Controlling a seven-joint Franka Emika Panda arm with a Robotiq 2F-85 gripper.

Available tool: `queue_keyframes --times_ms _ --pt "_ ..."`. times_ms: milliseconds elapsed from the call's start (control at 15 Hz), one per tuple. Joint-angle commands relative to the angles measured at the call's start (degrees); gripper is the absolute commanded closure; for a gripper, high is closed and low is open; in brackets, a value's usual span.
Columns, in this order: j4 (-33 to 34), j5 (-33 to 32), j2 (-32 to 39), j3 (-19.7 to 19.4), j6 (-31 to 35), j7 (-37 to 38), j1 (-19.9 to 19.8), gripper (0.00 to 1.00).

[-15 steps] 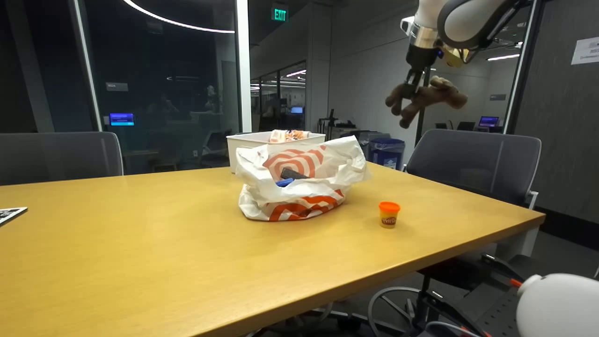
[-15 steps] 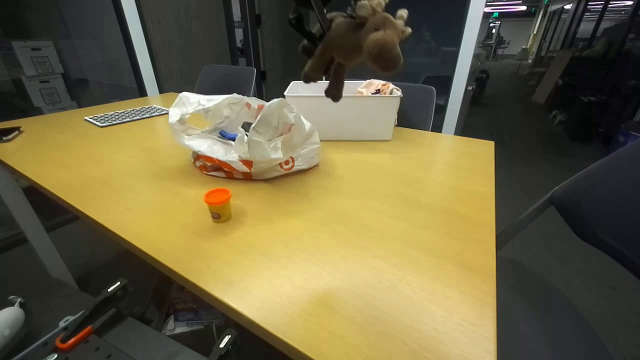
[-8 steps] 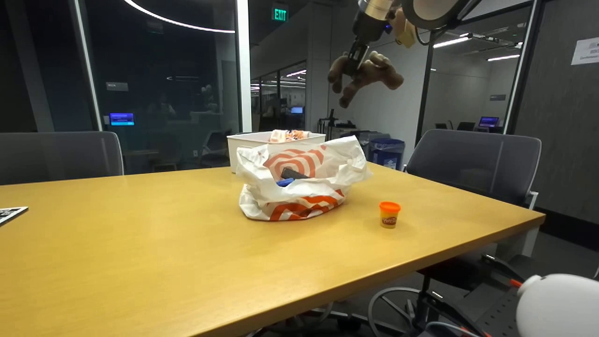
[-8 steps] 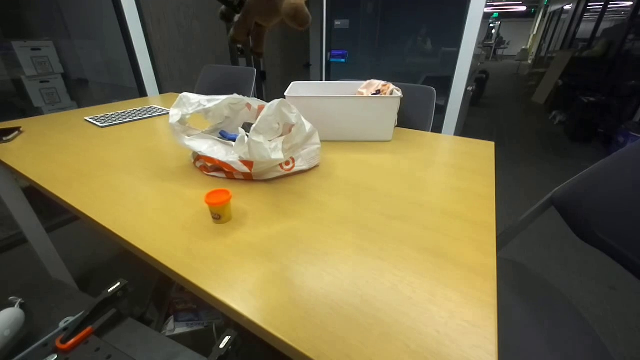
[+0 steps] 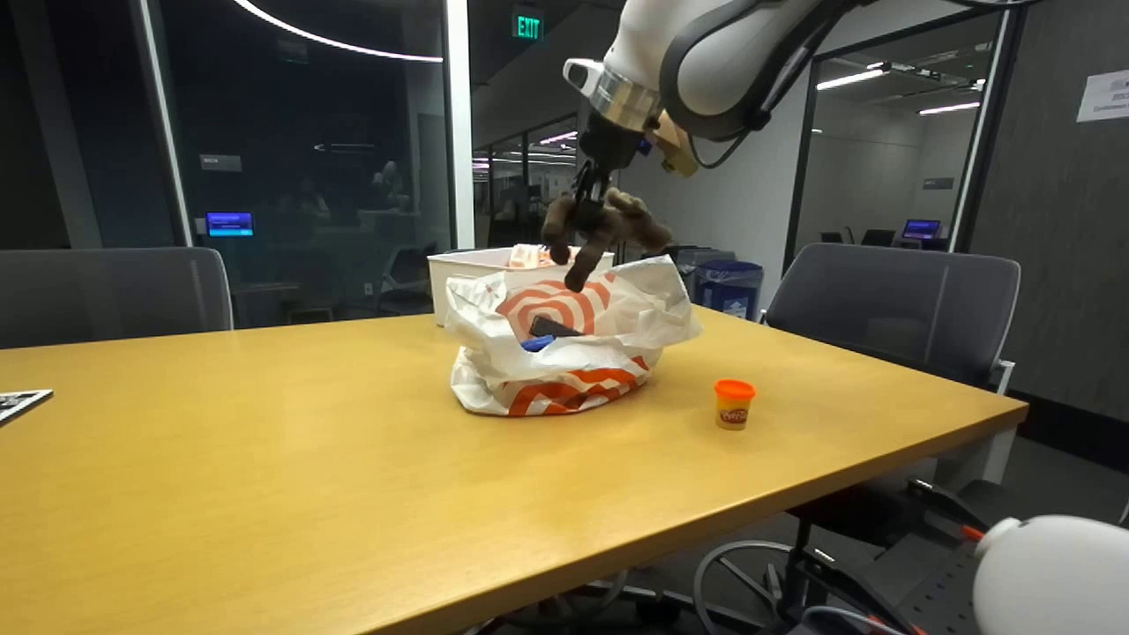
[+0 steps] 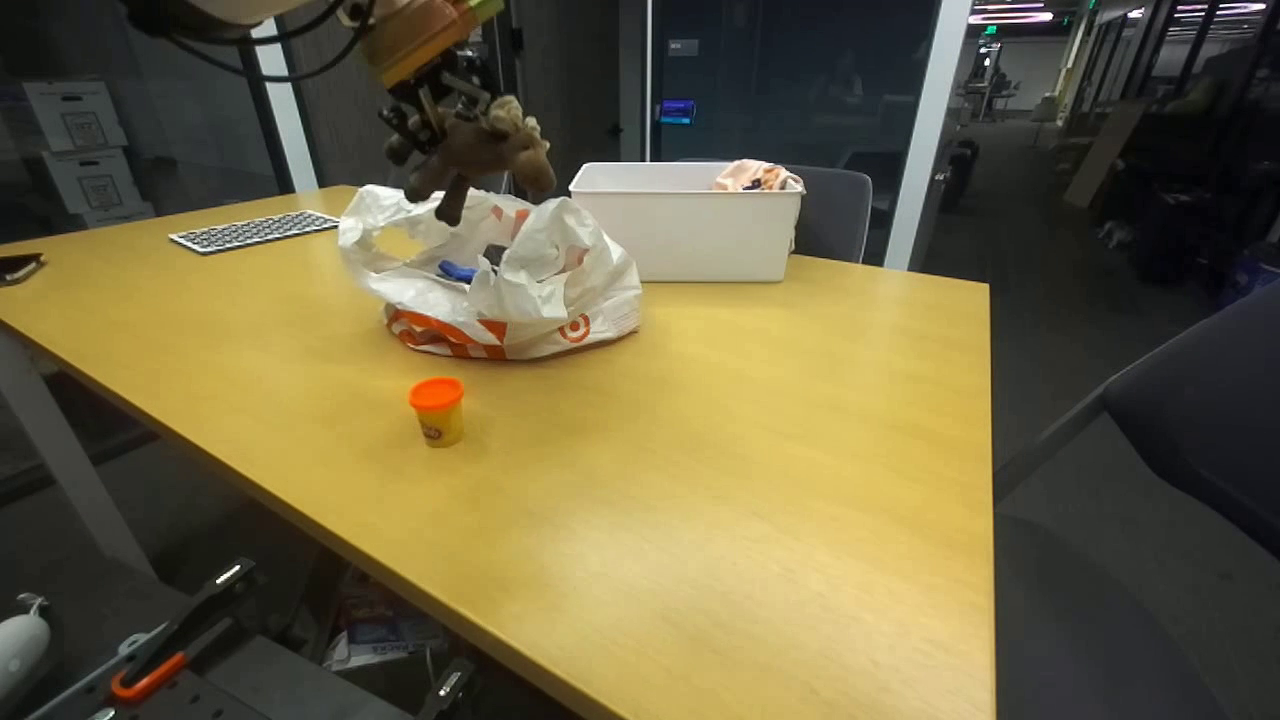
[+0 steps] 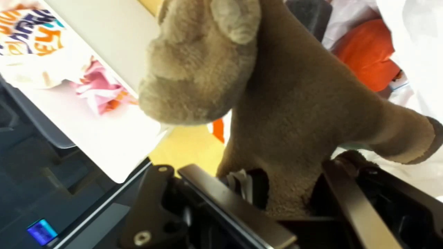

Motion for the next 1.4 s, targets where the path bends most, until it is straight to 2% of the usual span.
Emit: queue_keyframes --times_ms 0,200,333,467,667,800,1000,1333 --pt "4.1 13.1 5.8 0.4 -3.9 -12.9 2.2 0.91" --pt "6.6 14.3 8.6 1.9 -8.8 -14.7 1.1 0.91" --pt "7.3 14.4 9.2 2.4 -9.7 -15.9 0.9 0.91" --pt "6.7 22.2 7.5 4.5 -10.9 -23.7 0.3 0.91" --pt "9.2 36.4 6.4 6.7 -21.5 -36.3 0.1 0.91" --pt "11.8 36.8 7.9 5.6 -25.5 -35.7 0.4 0.91" --pt "14.8 32.4 10.9 4.3 -24.8 -32.4 0.4 0.91" --pt "21.0 31.5 17.6 3.2 -27.6 -31.5 -1.0 0.91"
